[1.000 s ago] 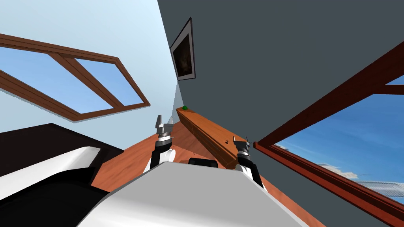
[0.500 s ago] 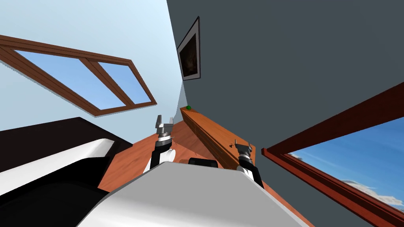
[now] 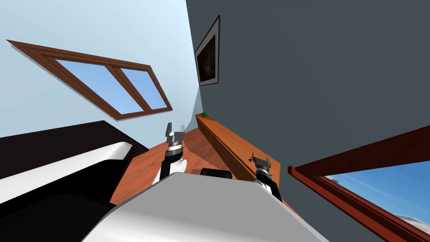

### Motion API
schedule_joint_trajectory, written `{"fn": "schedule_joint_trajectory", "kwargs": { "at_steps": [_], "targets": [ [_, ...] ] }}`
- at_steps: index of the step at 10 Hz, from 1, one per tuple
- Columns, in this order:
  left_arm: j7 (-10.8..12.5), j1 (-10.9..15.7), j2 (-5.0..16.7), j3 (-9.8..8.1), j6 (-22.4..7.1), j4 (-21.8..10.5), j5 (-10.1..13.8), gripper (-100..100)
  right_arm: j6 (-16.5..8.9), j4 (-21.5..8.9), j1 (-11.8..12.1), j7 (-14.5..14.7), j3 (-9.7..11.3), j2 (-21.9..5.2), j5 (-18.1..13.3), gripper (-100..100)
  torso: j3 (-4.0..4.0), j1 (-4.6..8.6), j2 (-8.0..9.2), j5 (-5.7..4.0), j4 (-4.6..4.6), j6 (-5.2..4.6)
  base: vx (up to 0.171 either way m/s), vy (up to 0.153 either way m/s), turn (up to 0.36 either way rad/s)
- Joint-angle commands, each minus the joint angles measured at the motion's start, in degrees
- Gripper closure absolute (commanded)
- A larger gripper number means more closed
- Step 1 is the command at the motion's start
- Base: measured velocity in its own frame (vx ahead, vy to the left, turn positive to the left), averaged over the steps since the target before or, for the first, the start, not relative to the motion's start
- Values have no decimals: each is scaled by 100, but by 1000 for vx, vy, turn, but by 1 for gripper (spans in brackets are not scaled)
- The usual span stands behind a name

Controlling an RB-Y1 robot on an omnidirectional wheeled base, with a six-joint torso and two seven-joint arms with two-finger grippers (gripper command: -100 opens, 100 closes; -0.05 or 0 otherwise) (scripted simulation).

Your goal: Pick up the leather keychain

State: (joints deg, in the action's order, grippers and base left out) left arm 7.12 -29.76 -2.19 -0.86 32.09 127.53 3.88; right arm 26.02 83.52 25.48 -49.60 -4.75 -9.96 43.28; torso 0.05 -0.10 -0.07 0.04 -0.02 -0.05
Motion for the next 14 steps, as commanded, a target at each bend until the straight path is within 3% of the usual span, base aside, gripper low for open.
{"fn": "schedule_joint_trajectory", "kwargs": {
  "at_steps": [1,2,3,5,6,8,9,10,11,14],
  "targets": [
    [0,0,0,0,0,0,0,0,21,-286,-15,-286,-55,-35,286,-100,0,0,0,0,0,0,31,27,198],
    [0,1,0,0,0,0,0,0,21,-337,-15,-393,-55,-35,307,-100,0,-2,-1,0,0,3,29,16,91],
    [0,0,0,0,0,0,0,0,29,-623,-50,-591,-111,-66,541,-100,-1,1,1,0,0,-1,38,19,202],
    [0,0,0,0,0,0,0,0,29,-623,-50,-685,-111,-66,564,-100,0,2,0,0,0,-1,24,6,26],
    [0,0,0,0,0,0,0,0,37,-819,-86,-896,-166,-98,815,-100,-3,4,6,0,1,-2,23,13,173],
    [0,0,0,0,0,0,0,0,37,-908,-86,-971,-166,-98,815,-100,-2,4,4,0,1,-1,19,8,56],
    [0,0,0,0,0,0,0,0,44,-1140,-122,-1243,-221,-133,1061,-100,-4,4,7,-1,2,-2,23,19,183],
    [0,1,0,0,0,0,0,0,44,-1189,-122,-1250,-221,-133,1061,-100,-3,0,5,0,2,2,26,11,102],
    [0,0,0,0,0,0,0,0,50,-1393,-158,-1471,-274,-169,1299,-100,-2,2,4,0,1,-1,39,18,160],
    [0,0,0,0,0,0,0,0,56,-1715,-194,-1783,-326,-205,1529,-100,0,0,-1,1,0,1,33,12,113]
  ]
}}
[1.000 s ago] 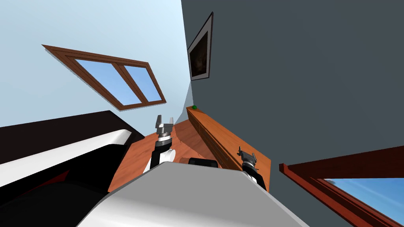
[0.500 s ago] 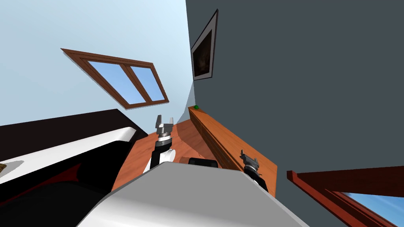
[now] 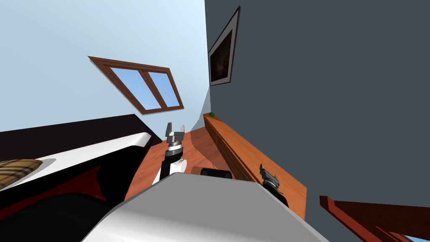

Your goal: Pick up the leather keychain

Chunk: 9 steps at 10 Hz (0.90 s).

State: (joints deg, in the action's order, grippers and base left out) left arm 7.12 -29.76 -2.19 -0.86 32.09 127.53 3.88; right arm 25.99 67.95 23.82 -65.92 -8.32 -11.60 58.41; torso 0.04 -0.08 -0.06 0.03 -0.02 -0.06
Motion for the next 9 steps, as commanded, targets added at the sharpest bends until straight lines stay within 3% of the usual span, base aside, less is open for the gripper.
{"fn": "schedule_joint_trajectory", "kwargs": {
  "at_steps": [1,2,3,6,8,9],
  "targets": [
    [0,0,0,0,0,0,0,0,59,-178,-28,-151,31,-42,16,-100,0,0,0,0,0,0,11,1,1],
    [0,0,0,0,0,0,0,0,64,-412,-63,-374,-18,-78,238,-100,-3,2,6,0,1,-1,20,13,149],
    [0,1,0,0,0,0,0,0,64,-442,-63,-403,-18,-78,238,-100,-3,-1,4,0,2,2,24,10,92],
    [0,0,0,0,0,0,0,0,70,-850,-129,-810,-110,-145,653,-100,-1,-1,1,0,0,-2,31,11,130],
    [0,0,0,0,0,0,0,0,71,-1344,-190,-1269,-190,-200,977,-100,2,-1,-4,0,0,2,49,13,213],
    [0,0,0,0,0,0,0,0,71,-1395,-190,-1294,-190,-200,1022,-100,3,-3,-7,1,-1,1,37,9,58]
  ]
}}
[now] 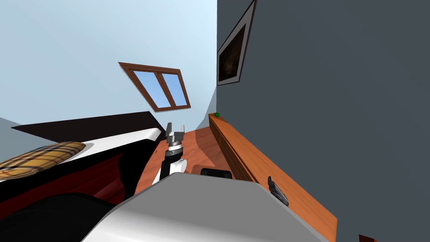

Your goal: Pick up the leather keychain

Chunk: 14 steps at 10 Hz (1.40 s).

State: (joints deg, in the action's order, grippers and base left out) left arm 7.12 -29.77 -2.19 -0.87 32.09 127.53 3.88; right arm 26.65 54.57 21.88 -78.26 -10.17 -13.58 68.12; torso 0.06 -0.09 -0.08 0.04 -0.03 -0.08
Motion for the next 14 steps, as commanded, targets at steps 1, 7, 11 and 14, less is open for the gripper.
{"fn": "schedule_joint_trajectory", "kwargs": {
  "at_steps": [1,7,11,14],
  "targets": [
    [0,0,0,0,0,0,0,0,3,-263,-22,-247,-39,-23,217,-100,0,0,0,0,0,0,28,12,119],
    [0,0,0,0,0,0,0,0,-39,-1028,-114,-924,-137,-62,820,-100,-3,0,4,0,1,1,29,5,112],
    [0,0,0,0,0,0,0,0,-53,-1175,-147,-1011,-131,-40,903,-100,-7,1,12,0,3,0,11,2,28],
    [0,0,1,-1,0,0,0,0,180,-1336,-329,-974,-95,214,785,-100,-11,33,19,-6,4,-1,-6,-89,-19]
  ]
}}
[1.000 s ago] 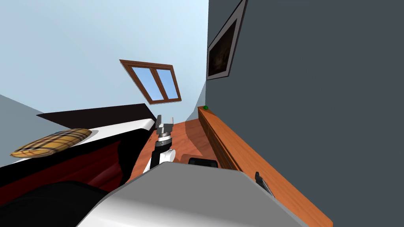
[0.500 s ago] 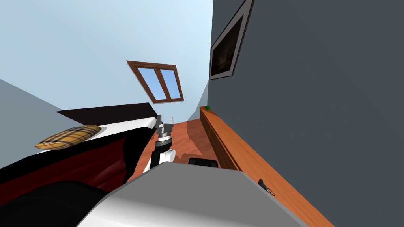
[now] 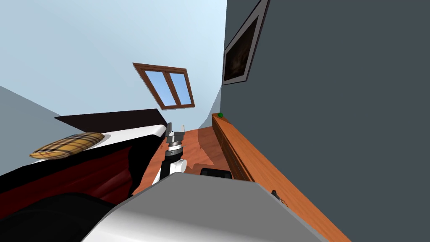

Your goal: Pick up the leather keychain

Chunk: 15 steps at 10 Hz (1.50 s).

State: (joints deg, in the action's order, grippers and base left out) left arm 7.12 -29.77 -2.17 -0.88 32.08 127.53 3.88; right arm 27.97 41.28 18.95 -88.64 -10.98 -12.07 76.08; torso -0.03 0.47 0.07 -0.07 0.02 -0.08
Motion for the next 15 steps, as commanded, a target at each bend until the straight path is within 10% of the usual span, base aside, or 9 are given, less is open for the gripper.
{"fn": "schedule_joint_trajectory", "kwargs": {
  "at_steps": [1,3,4,8,9,10,15],
  "targets": [
    [0,0,0,0,0,0,0,0,164,-79,-125,97,2,191,-70,-100,0,0,0,0,0,0,12,-152,-16],
    [0,0,0,0,0,0,0,0,102,36,-89,234,-64,213,-14,-100,1,-6,-1,0,-1,-1,0,-89,-2],
    [0,0,-1,1,0,0,0,0,121,36,-90,237,-58,226,-21,100,1,-24,-1,2,-1,0,-1,-5,0],
    [0,0,-2,1,0,0,0,0,131,28,-80,260,-56,216,-30,100,-7,-22,5,-5,9,-2,0,0,0],
    [0,0,-2,1,0,0,0,0,132,26,-78,263,-56,215,-31,0,-9,-21,7,-6,11,-2,0,0,0],
    [0,0,-2,1,0,0,0,0,164,-79,-125,97,2,191,-70,100,-10,-21,9,-7,11,-2,-6,19,-4],
    [0,0,-2,2,0,0,0,0,-134,108,98,8,-48,-141,94,100,-6,-63,4,3,7,-1,7,116,12]
  ]
}}
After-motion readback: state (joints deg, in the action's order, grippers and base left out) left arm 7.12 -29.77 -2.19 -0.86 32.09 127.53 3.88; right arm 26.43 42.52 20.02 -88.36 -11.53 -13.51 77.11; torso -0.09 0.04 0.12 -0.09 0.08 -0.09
